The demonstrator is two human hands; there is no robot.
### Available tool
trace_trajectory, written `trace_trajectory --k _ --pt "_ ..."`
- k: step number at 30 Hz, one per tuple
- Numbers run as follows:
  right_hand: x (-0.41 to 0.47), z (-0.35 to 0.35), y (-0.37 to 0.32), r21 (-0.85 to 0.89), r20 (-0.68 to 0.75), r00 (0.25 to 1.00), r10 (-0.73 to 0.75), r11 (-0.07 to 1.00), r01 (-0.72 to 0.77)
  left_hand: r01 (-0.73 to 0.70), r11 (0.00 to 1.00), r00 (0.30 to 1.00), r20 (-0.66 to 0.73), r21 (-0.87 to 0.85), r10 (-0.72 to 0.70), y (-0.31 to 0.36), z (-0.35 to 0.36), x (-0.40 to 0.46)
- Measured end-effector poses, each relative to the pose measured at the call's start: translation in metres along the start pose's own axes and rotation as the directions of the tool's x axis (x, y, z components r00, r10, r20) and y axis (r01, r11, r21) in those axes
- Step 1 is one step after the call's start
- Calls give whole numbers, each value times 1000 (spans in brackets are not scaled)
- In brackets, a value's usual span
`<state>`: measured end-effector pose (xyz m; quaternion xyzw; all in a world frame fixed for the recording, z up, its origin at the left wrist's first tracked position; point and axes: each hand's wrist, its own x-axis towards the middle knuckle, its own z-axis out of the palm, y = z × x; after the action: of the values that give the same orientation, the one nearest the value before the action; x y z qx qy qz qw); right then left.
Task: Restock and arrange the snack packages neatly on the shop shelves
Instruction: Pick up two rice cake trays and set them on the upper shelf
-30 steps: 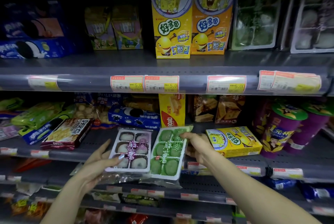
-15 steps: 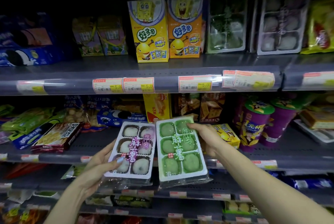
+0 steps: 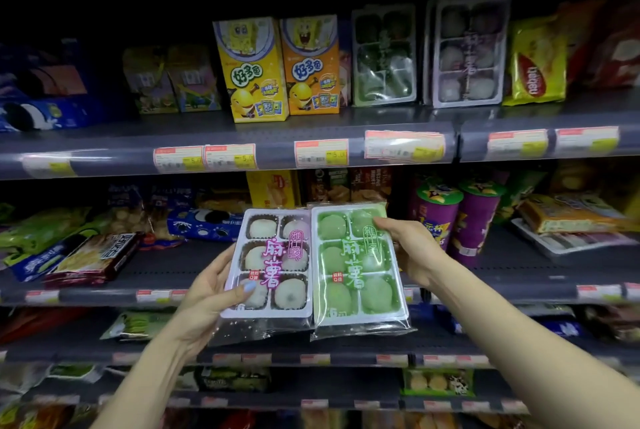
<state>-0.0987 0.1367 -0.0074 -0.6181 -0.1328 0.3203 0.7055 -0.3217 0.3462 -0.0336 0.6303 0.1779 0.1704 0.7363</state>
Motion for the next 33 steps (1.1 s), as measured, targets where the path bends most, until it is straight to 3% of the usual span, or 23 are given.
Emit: trace_trajectory --k 6,17,28,33 --pt "-32 -29 -16 4 27 999 -29 1000 29 -61 996 996 69 69 56 4 31 -13" --pt "-81 -79 -72 8 -7 985 -172 985 172 -185 982 973 145 40 178 40 99 -17" --pt "-98 -105 -151 -55 -88 950 -299 954 295 -427 903 889 200 40 412 106 149 1" --pt "-87 -114 -183 -109 -132 936 -327 943 314 -471 881 868 199 40 455 130 162 21"
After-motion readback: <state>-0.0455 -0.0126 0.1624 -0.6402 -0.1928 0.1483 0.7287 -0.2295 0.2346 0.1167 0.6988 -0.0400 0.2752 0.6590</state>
